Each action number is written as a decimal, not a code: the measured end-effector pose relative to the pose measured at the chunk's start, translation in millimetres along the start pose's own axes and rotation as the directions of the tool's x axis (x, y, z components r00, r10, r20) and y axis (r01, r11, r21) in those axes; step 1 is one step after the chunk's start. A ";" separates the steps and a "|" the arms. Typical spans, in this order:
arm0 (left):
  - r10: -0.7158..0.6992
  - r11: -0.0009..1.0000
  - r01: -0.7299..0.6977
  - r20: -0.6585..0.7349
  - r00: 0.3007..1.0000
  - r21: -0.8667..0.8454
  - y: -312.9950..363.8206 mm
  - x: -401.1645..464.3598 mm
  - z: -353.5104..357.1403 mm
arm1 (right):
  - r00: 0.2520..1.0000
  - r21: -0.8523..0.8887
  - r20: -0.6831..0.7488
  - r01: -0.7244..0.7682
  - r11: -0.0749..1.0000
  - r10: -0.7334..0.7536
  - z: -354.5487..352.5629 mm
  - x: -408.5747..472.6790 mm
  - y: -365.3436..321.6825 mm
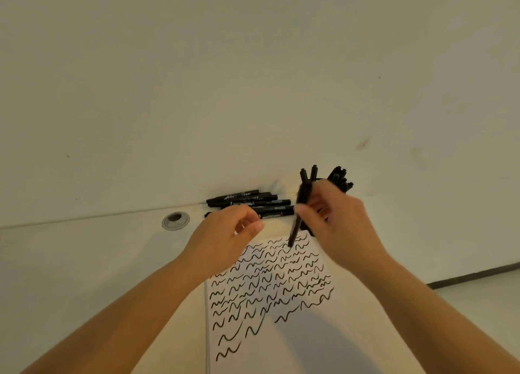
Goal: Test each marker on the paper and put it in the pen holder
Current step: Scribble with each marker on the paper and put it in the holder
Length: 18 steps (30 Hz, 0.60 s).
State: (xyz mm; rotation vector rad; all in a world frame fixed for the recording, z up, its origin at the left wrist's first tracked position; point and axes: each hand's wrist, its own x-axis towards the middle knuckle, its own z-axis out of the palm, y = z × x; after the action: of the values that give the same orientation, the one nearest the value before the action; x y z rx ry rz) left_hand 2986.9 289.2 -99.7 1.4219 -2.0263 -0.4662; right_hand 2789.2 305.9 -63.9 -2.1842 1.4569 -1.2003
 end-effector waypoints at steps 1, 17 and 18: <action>-0.068 0.998 0.068 0.050 0.996 0.011 -10.2 10.2 5.8 | 0.997 0.046 -0.058 -0.039 0.998 0.042 -6.8 8.5 5.8; -0.072 0.859 0.068 -0.013 0.997 0.507 -73.6 84.0 60.5 | 0.931 0.007 -0.347 -0.115 0.993 0.110 -21.7 41.8 66.4; -0.073 0.850 0.068 -0.012 0.997 0.523 -74.1 85.5 61.0 | 0.937 -0.016 -0.332 -0.117 0.993 0.105 -19.0 42.5 68.6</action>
State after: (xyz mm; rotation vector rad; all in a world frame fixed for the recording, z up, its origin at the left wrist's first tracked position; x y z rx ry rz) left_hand 2979.6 179.3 -166.0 1.8137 -2.2140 0.0725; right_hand 2737.4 241.8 -72.5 -1.9582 1.7150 -1.5701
